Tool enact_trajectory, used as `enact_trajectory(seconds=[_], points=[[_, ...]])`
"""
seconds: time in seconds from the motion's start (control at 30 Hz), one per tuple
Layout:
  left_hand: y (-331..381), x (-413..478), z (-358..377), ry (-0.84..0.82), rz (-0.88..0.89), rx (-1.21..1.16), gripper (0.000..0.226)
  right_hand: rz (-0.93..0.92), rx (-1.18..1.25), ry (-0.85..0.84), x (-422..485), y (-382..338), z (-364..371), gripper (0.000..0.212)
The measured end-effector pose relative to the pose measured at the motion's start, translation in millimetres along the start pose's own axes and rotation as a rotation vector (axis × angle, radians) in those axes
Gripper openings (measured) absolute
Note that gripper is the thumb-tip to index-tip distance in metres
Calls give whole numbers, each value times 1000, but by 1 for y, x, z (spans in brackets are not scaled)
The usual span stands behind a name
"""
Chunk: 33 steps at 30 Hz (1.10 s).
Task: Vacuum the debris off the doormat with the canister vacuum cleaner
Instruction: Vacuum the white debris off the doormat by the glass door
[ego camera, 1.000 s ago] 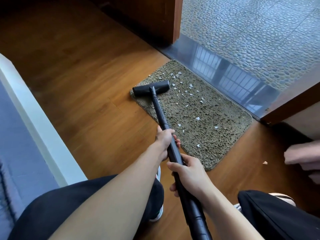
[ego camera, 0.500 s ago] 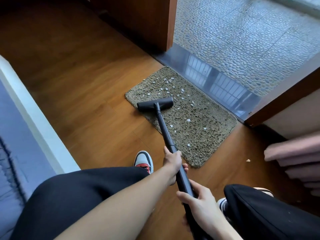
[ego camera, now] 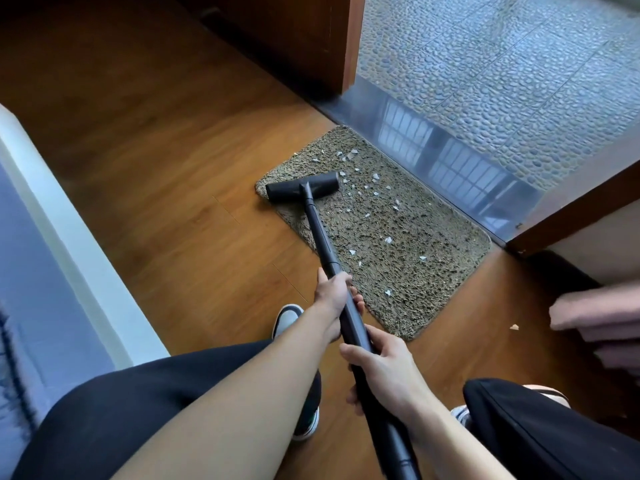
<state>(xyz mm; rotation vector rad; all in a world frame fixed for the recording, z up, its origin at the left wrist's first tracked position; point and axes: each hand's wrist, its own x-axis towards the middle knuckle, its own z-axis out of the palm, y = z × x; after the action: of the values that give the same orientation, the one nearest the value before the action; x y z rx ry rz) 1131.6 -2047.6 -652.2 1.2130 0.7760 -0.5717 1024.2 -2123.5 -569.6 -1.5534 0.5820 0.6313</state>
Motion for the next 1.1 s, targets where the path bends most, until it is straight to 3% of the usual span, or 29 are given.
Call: enact_trajectory(seconds=[0.13,0.4,0.83,1.1], points=[[11,10,3,-16,16,-57,26,11,27,7,25,-12,1,6],[25,20,3,-17,16,-46,33,47,92,-7,43,-30,2,14],[-4,-24,-1,-7,-74,131,17,80,41,-12,-38,7,-8,8],[-25,-30,-1,58,-93,209,22,69,54,-23,-54,28,-4,24]])
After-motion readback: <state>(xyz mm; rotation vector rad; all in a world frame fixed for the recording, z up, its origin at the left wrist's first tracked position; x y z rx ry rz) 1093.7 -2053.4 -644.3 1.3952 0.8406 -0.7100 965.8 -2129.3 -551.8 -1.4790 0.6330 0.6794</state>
